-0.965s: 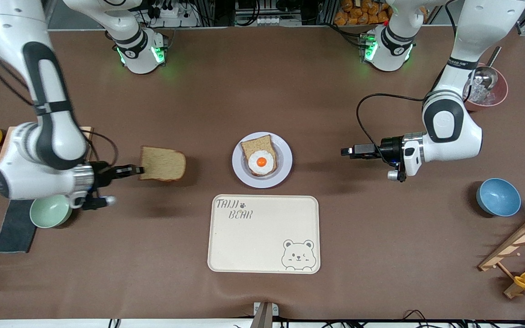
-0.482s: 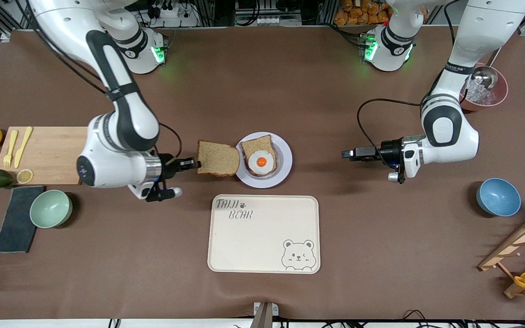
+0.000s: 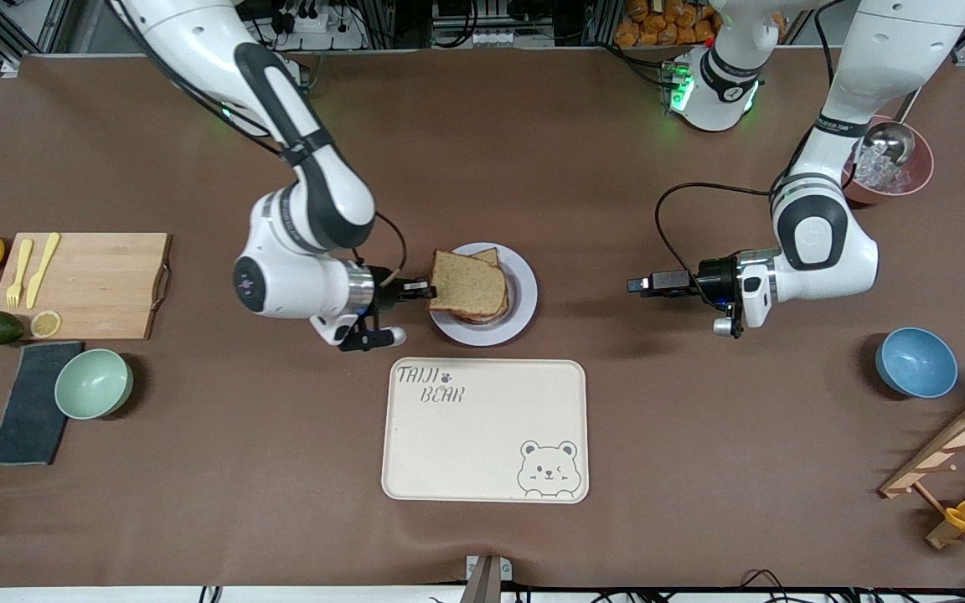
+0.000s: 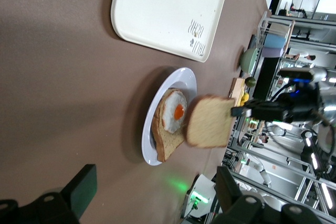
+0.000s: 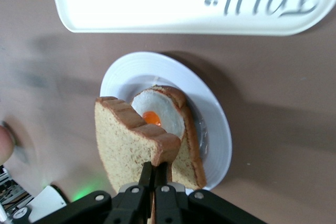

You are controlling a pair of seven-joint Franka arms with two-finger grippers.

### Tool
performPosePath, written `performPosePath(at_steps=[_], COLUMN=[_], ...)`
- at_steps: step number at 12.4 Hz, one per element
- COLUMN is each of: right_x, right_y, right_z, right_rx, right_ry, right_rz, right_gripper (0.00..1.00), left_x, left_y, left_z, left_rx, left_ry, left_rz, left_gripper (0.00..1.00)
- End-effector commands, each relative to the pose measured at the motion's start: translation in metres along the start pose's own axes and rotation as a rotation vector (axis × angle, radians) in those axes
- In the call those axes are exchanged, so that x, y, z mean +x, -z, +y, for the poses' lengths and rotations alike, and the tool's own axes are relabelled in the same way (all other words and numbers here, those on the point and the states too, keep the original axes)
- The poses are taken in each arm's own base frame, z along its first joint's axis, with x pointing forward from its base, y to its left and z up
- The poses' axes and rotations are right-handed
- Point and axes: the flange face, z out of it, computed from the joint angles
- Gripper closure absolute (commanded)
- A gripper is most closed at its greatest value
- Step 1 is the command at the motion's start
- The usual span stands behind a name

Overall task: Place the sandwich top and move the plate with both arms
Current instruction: 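Lower the bread onto the egg toast and open the right gripper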

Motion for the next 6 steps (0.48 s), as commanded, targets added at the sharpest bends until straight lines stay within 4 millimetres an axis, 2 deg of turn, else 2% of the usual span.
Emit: performPosePath(at_steps=[1, 2, 4, 5, 6], right_x=[-0.006, -0.012, -0.012, -0.009, -0.008], right_y=[-0.031, -0.043, -0.052, -0.049, -0.045], right_z=[0.005, 0.000, 0.002, 0.007, 0.003], right_rx=[-0.021, -0.034, -0.043, -0.039, -0.035], right_ry=[-0.036, -0.047, -0.075, -0.108, -0.151], right_rz=[0.016, 0.021, 0.017, 0.020, 0.022], right_gripper=[1.00, 1.00, 1.00, 0.37, 0.00], left_x=[-0.004, -0.004, -0.004, -0.007, -0.013], left_y=[-0.024, -0.031, -0.052, -0.067, -0.085], left_z=[-0.008, -0.017, -0.041, -0.050, -0.049], left_rx=[-0.001, -0.018, -0.058, -0.070, -0.098], left_ry=[-0.037, -0.058, -0.117, -0.167, -0.188], left_rz=[0.010, 0.014, 0.020, 0.011, 0.017], left_gripper=[0.00, 0.00, 0.00, 0.00, 0.00])
